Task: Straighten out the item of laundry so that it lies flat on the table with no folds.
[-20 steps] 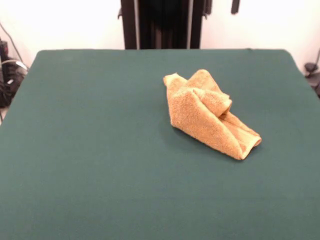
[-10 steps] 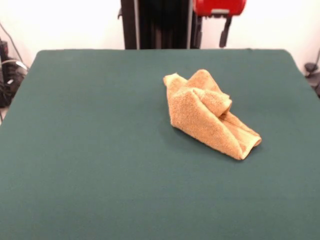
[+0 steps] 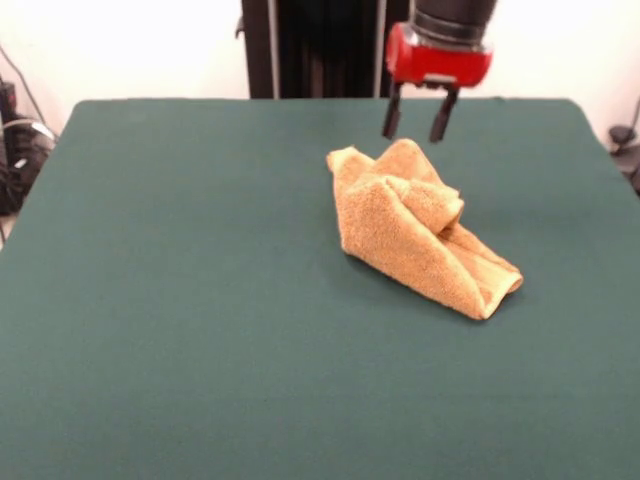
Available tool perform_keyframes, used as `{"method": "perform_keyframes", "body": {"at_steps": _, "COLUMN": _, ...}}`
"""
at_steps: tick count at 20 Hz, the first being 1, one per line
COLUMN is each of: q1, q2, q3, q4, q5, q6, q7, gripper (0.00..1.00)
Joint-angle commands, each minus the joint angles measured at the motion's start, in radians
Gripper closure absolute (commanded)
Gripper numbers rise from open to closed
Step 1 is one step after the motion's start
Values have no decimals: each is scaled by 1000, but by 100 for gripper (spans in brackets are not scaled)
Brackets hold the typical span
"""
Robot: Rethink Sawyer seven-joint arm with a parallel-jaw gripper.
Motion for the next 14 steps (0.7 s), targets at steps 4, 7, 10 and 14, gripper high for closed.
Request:
{"method": "perform_keyframes", "body": {"at_steps": 4, "q1": 279, "q2": 320, "q3": -277, "q4": -470, "q5": 194, "q6": 319, "q7": 429, "gripper": 0}}
{"method": "perform_keyframes", "body": {"at_steps": 7, "q1": 325, "q2": 410, "q3": -373, "q4": -604, "q5": 229, "q6": 430, "q7": 493, "gripper": 0}}
{"method": "perform_keyframes", "body": {"at_steps": 10, "q1": 325, "q2": 467, "q3": -408, "q4": -711, "q5": 244, "q6": 519, "q7": 526, "gripper": 0}}
{"method": "perform_keyframes", "body": {"at_steps": 14, "q1": 305, "q2": 537, "q3": -430, "q4": -837, "q5": 232, "q6": 606, "q7": 530, "gripper": 0}}
